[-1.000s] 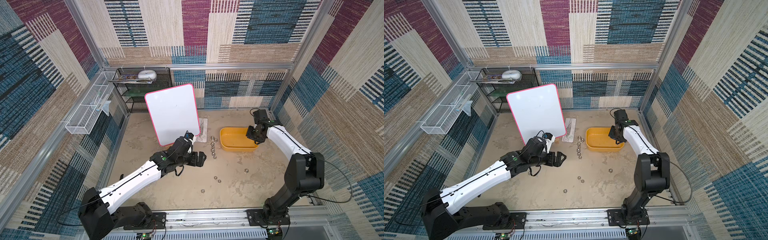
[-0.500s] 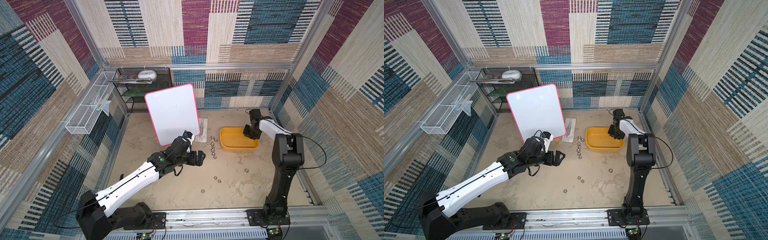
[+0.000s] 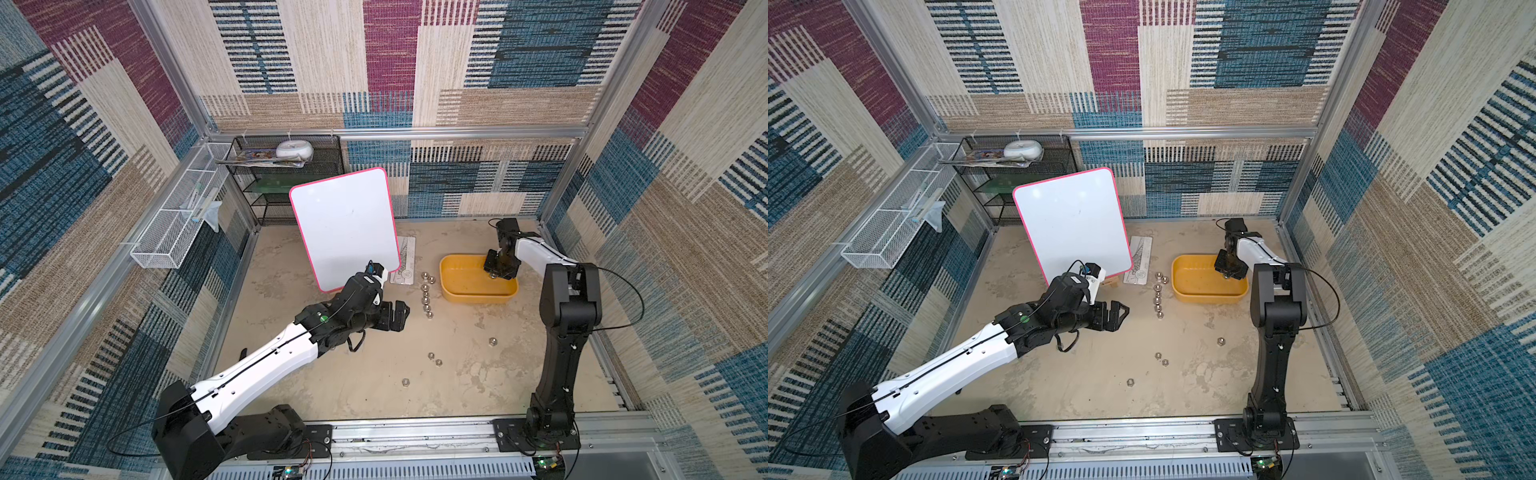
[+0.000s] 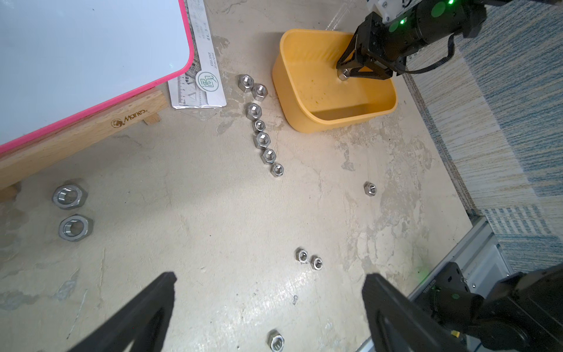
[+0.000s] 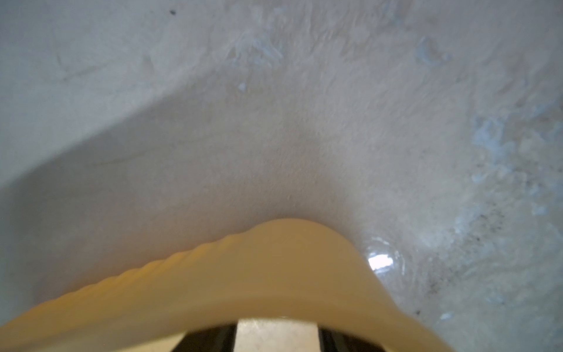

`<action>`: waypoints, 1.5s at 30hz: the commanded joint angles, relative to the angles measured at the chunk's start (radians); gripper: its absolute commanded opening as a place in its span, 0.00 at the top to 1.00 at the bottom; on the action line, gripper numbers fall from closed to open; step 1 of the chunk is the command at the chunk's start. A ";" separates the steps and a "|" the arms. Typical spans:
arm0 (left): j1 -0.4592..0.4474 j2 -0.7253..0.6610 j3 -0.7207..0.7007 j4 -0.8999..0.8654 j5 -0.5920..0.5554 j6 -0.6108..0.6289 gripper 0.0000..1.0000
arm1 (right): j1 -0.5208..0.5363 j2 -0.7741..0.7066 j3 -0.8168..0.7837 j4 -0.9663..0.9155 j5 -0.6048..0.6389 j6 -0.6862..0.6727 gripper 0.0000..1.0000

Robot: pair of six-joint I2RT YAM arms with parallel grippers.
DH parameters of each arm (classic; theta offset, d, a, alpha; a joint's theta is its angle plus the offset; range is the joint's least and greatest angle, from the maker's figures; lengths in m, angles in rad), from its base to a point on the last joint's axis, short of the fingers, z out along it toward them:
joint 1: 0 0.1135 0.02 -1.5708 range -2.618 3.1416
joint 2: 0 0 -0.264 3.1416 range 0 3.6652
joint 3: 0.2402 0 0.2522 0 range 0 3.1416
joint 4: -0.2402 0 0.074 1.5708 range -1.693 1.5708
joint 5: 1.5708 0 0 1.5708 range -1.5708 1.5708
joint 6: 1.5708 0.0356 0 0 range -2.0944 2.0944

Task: Put the nuts on the desktop into the storage box
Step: Place the nut in the storage box, then pick up the nut from the center of the board.

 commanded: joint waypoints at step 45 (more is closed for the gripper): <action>-0.014 0.023 -0.009 -0.008 0.100 0.038 0.00 | 0.213 -0.751 -0.917 0.029 -0.062 0.141 0.50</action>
